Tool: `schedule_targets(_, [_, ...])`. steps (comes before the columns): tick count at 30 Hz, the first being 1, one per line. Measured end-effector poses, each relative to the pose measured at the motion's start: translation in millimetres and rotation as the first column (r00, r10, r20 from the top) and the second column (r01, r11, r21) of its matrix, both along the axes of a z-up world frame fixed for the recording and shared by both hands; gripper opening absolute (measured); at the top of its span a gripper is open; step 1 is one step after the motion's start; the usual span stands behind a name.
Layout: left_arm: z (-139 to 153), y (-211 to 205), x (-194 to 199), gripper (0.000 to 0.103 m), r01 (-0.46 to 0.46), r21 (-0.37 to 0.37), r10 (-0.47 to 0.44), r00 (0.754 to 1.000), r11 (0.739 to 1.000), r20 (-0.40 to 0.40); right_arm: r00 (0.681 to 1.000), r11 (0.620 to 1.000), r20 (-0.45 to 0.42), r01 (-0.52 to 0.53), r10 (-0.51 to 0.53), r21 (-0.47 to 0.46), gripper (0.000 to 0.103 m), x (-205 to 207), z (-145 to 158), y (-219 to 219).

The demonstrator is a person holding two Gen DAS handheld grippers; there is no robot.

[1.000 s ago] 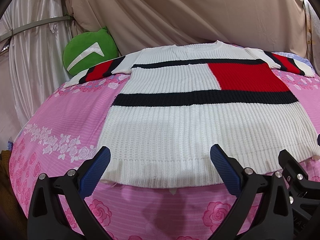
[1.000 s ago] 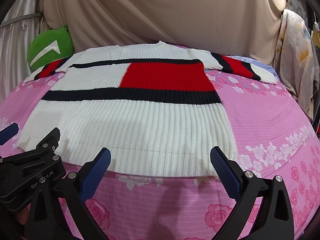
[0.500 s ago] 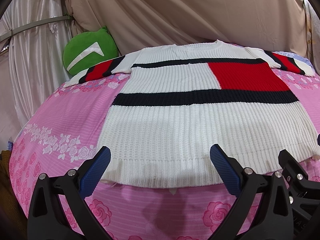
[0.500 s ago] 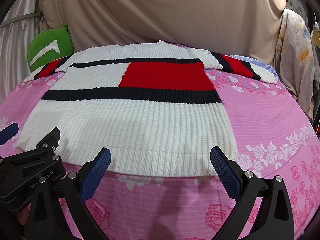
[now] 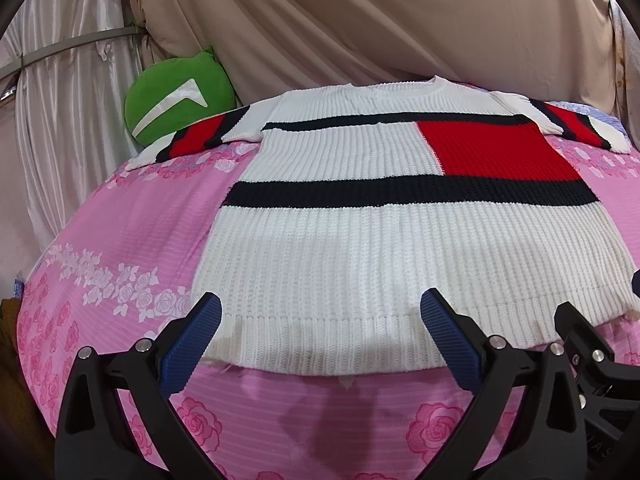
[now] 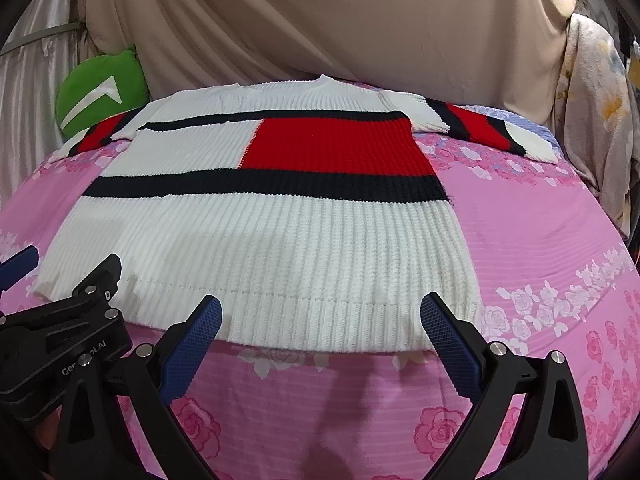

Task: Fold small clothes
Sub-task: 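Grasp the sleeve cuff nearest the right tool with the right tool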

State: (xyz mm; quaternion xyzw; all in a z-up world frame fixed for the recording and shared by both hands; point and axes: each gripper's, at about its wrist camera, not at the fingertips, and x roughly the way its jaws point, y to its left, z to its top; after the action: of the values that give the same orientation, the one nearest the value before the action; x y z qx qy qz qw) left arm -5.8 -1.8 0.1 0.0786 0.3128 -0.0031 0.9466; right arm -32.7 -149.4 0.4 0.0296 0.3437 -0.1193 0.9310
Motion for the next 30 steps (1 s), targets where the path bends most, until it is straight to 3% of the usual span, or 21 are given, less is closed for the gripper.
schedule_targets(3, [1,7,2,0.098,0.032,-0.063,-0.034,0.999,0.998,-0.022,0.999,0.997,-0.001,-0.05,0.05,0.063,0.098,1,3,-7])
schedule_targets(6, [6,18,3,0.098,0.053,-0.133,-0.056,0.998,0.99,-0.024,0.991,0.968,0.048,-0.133,0.125,0.214,0.098,3,12,-41])
schedule_targets(12, [37,48,19,0.098,0.013,-0.142,-0.012,1.0,0.99,0.005,0.99,0.968,0.087,0.088,-0.111,0.234,0.098,40,43,-198])
schedule_targets(14, [47,56,31,0.098,-0.011,-0.13,0.014,1.0,0.991,0.019,0.975,0.939,0.072,0.18,-0.209,0.292,0.098,62,45,-269])
schedule_targets(18, [57,69,63,0.098,-0.062,-0.093,0.065,0.998,0.994,0.027,0.924,0.833,0.049,0.318,-0.379,0.453,0.098,105,39,-397])
schedule_targets(23, [59,72,108,0.098,-0.107,-0.018,0.108,0.994,0.994,0.025,0.84,0.699,0.005,0.449,-0.543,0.556,0.096,144,21,-494])
schedule_targets(26, [56,72,134,0.098,-0.098,0.001,0.098,0.995,0.995,0.002,0.802,0.622,-0.042,0.494,-0.596,0.608,0.085,162,6,-524])
schedule_targets(28, [54,72,150,0.098,-0.09,-0.002,0.09,0.996,0.996,-0.02,0.782,0.615,-0.019,0.504,-0.623,0.606,0.079,171,8,-531])
schedule_targets(29, [53,71,156,0.098,-0.08,-0.007,0.08,0.996,0.997,-0.029,0.792,0.617,-0.014,0.487,-0.611,0.618,0.064,178,10,-533])
schedule_targets(30, [52,70,162,0.098,-0.067,-0.011,0.066,0.997,0.998,-0.038,0.807,0.616,-0.018,0.466,-0.591,0.635,0.035,187,11,-532])
